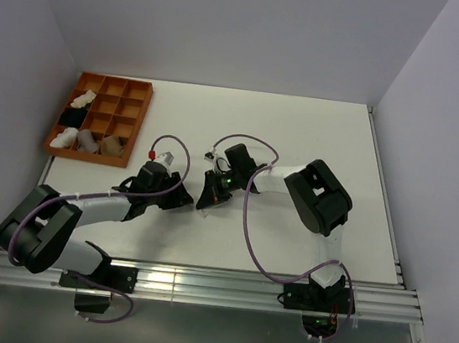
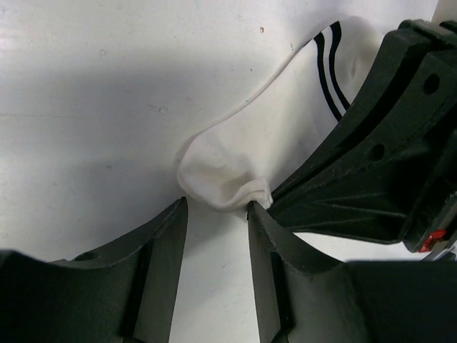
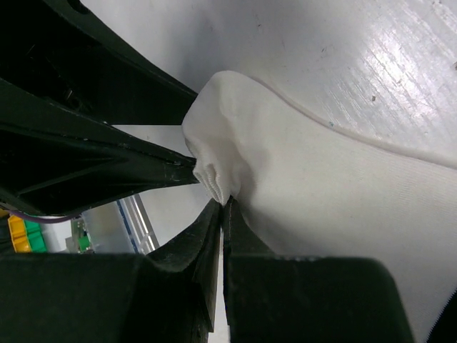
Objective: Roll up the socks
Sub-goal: Roll the sock at the center of the board.
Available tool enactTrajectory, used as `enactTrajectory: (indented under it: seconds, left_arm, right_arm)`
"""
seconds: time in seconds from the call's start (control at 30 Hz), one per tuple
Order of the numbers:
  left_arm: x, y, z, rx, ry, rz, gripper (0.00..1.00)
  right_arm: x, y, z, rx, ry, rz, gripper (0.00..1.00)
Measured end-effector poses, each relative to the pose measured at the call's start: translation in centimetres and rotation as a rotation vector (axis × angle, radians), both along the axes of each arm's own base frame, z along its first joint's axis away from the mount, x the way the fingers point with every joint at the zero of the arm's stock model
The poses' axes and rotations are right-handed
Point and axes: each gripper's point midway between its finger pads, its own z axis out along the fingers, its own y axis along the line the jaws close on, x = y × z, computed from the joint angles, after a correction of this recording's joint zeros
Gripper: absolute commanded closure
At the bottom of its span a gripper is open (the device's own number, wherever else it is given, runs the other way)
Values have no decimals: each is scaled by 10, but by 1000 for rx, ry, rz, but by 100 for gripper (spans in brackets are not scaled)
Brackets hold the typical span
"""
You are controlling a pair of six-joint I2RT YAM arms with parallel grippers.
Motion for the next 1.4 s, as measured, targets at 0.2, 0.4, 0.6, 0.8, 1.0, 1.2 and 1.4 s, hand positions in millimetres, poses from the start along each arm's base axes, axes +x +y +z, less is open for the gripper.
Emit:
enactTrajectory:
  seconds: [0.2,0.4,0.6,0.8,1.0,1.2,1.4]
  left_arm:
    - [7,-3,-1,6,13,9,57]
    - [15,-3,-3,32,36,28,62]
    - [14,-2,-5,42,55,38,71]
    - [11,0,-8,46,81,51,86]
    - [10,-1,-9,58,98,52,97]
    - [11,-3,-9,82,117,60,98]
    - [9,-3,-8,99,135,71,98]
  right_arm:
    - [-1,-1,0,-1,1,6,100]
    - [-1,-1,-1,-2,2,7,100]
    - [-1,-1,-1,-2,-1,8,100]
    - [0,-2,-4,-17,-7,-1,91]
    - [2,-2,-3,-44,-40,-10,74]
    - [3,-10,8,-103,-170,-65,65]
    - [6,-15,45,-88,-332,-144,75]
